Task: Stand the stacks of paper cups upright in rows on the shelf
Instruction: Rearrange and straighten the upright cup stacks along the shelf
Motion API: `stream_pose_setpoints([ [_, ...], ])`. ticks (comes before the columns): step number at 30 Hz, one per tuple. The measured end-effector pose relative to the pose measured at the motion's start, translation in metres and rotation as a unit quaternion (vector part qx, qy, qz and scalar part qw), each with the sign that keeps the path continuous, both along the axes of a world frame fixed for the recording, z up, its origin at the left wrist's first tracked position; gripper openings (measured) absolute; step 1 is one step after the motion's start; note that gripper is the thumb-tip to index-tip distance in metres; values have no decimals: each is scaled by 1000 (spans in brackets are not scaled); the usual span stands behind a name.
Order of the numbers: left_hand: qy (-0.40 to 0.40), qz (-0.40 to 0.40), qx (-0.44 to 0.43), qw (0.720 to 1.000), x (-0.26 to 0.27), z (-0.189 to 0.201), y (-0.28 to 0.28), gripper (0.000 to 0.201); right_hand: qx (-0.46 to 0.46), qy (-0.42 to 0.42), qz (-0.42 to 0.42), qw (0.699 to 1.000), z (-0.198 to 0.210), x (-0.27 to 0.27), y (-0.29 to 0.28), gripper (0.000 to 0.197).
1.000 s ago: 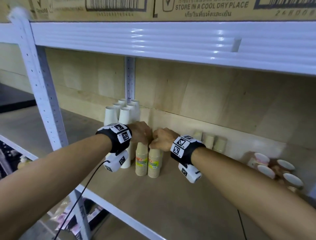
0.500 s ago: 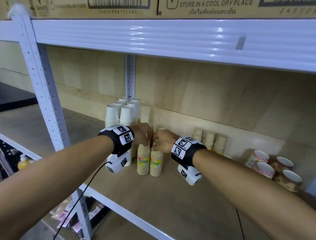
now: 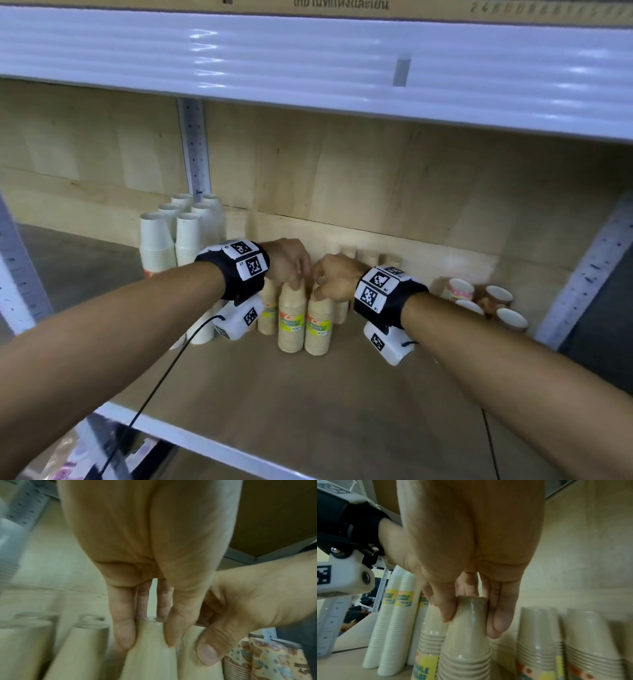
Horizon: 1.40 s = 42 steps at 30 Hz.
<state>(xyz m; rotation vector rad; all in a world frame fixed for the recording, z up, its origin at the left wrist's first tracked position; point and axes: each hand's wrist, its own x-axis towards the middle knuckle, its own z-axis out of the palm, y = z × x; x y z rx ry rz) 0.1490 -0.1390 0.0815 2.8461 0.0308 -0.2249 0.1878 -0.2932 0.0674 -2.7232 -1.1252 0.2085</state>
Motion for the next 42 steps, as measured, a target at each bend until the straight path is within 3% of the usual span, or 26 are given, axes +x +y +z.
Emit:
stream_pose_setpoints([
  [5,-17,-31,8,999,24,4,-35,22,-13,2,-45,999,1,21,-37,17],
  [12,-55,-79,17,995,52,11,-79,24,-37,-12,-118,992,3,44,-79,32],
  [16,-68,-101,26,992,67,12,-99,21,-29,-17,-144,989,5,54,-94,19],
  [19,-72,-109,30,991,77,13,-109,18,-11,-28,-160,987,4,62,-103,26],
  [42,-52,-112,49,991,108,-6,-116,20,49,8,-168,984,-20,96,-96,29],
])
